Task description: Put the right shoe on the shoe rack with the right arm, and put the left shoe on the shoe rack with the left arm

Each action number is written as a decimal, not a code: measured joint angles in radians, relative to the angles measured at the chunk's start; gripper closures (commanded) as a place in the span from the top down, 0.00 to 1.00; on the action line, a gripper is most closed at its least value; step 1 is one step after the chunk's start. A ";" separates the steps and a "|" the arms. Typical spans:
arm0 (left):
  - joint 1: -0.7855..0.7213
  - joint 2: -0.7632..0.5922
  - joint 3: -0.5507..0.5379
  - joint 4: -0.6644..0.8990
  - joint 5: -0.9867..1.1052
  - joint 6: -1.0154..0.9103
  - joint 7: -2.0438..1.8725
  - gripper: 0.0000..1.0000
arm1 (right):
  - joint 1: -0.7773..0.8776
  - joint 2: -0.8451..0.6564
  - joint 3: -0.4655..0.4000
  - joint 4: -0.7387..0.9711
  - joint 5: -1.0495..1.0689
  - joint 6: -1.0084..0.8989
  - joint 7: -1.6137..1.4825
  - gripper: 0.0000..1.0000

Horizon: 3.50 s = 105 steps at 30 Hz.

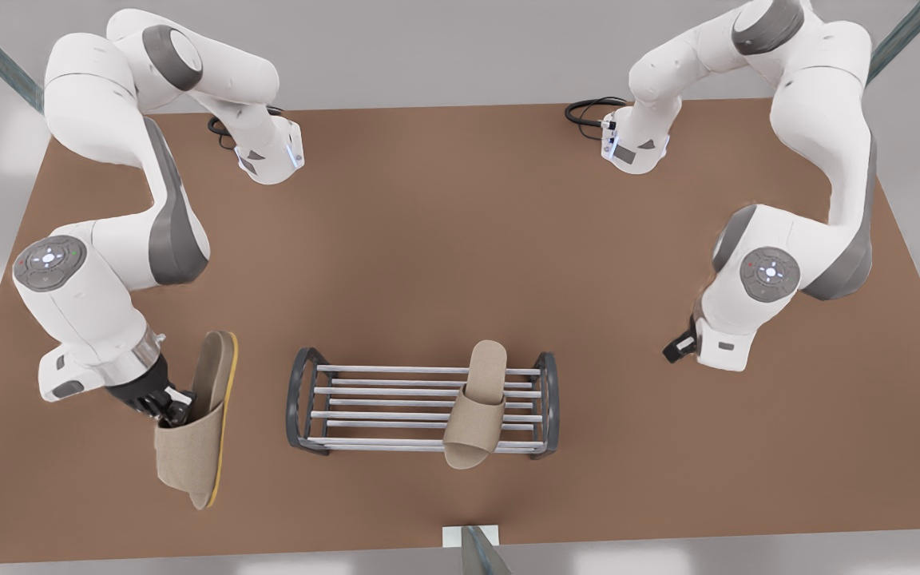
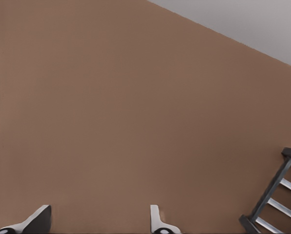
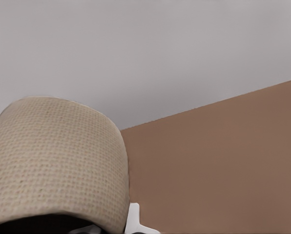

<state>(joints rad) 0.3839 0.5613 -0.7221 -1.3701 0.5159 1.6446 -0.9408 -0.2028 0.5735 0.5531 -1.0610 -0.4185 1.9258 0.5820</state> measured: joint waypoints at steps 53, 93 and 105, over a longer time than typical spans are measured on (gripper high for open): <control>-0.431 -0.212 0.715 -0.121 -0.550 0.094 1.031 1.00 | 0.410 0.077 -0.233 -0.330 -0.035 0.321 0.214 0.21; -0.435 -0.213 0.715 -0.121 -0.549 0.105 1.074 1.00 | 0.299 -0.112 -0.079 -0.272 -0.025 0.120 0.212 1.00; -0.492 -0.156 0.708 -0.024 -0.508 0.107 1.047 1.00 | 0.104 -0.237 -0.404 -0.196 0.176 -0.256 -0.003 1.00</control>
